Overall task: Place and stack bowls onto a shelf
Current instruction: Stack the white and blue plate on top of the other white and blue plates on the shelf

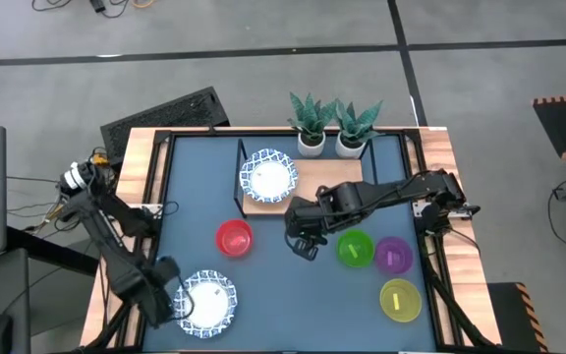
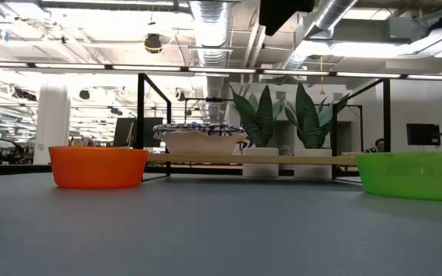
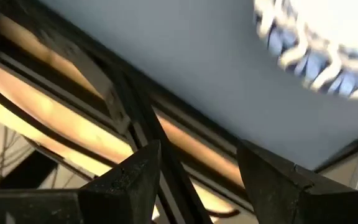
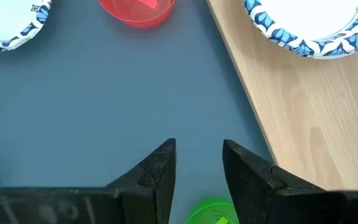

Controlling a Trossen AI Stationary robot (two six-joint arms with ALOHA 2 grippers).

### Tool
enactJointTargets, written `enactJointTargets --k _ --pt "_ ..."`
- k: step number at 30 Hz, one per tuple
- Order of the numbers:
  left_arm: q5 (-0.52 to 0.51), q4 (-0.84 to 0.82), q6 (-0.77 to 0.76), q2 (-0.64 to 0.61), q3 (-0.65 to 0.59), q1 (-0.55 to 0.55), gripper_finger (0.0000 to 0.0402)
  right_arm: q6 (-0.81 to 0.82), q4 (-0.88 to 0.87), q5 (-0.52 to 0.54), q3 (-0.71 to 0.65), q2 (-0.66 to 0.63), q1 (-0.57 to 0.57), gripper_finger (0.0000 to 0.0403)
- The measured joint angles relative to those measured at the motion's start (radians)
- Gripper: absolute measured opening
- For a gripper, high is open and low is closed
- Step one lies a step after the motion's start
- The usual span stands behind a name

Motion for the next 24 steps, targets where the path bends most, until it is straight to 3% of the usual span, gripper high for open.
enactJointTargets --k 8,14,21,24 --pt "0.006 0.266 -0.044 0.000 -0.106 -0.036 0.0196 0.001 0.000 0.000 0.000 0.000 0.005 0.0157" --pt "-0.068 0.553 0.007 0.000 -0.231 -0.001 0.0197 0.002 -0.012 0.000 0.000 0.000 0.006 0.0157" --pt "-0.135 1.035 0.348 0.000 -0.381 0.186 0.0197 0.024 -0.017 -0.005 0.000 0.000 0.007 0.0157" --pt "-0.140 1.148 0.508 0.000 -0.400 0.299 0.0197 0.089 -0.020 -0.016 0.000 0.000 0.011 0.0157"
